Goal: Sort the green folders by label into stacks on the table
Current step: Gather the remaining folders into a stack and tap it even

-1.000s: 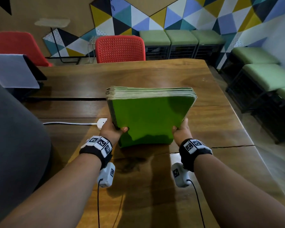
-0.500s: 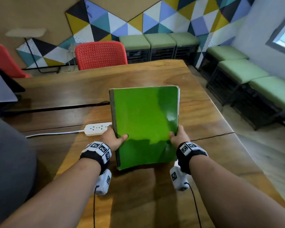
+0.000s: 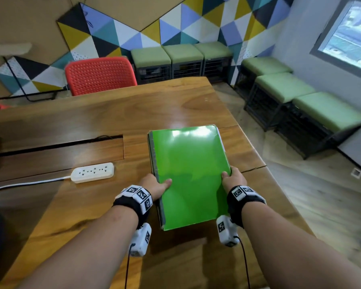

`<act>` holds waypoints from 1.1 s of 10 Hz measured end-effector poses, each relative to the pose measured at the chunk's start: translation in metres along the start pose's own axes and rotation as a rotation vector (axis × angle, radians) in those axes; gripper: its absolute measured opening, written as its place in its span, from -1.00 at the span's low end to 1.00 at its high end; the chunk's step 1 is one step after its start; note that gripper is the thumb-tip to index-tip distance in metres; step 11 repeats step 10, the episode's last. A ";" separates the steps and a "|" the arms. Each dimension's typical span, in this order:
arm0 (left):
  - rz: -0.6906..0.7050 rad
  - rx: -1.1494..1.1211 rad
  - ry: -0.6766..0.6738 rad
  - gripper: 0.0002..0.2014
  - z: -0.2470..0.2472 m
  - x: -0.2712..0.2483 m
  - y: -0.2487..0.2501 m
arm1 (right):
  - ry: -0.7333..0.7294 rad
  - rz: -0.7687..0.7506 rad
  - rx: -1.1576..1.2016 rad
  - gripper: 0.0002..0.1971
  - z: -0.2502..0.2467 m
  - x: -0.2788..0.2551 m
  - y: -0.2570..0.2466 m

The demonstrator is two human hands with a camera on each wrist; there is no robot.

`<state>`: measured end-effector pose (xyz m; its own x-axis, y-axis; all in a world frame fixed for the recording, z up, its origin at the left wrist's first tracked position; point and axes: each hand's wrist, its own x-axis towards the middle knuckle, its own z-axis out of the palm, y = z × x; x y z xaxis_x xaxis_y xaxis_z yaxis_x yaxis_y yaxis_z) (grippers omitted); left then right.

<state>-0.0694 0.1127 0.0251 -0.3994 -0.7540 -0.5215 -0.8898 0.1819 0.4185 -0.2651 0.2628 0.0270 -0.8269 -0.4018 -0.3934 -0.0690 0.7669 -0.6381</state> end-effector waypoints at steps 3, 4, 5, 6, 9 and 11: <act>-0.074 0.020 -0.054 -0.48 0.069 0.009 0.082 | -0.026 0.064 -0.034 -0.62 -0.054 0.073 0.060; -0.092 0.053 -0.081 -0.35 0.085 0.011 0.102 | -0.042 0.057 -0.088 -0.64 -0.068 0.091 0.076; -0.118 0.113 -0.094 -0.27 0.104 0.011 0.115 | -0.027 0.053 -0.172 -0.70 -0.074 0.106 0.090; -0.142 0.144 -0.099 -0.37 0.120 0.011 0.121 | -0.013 0.033 -0.383 -0.65 -0.075 0.118 0.100; -0.145 0.148 -0.179 -0.37 0.108 0.015 0.125 | -0.138 0.078 -0.571 -0.68 -0.068 0.136 0.094; -0.119 0.164 -0.175 -0.17 0.092 0.019 0.118 | -0.047 -0.077 -0.459 -0.70 -0.073 0.122 0.072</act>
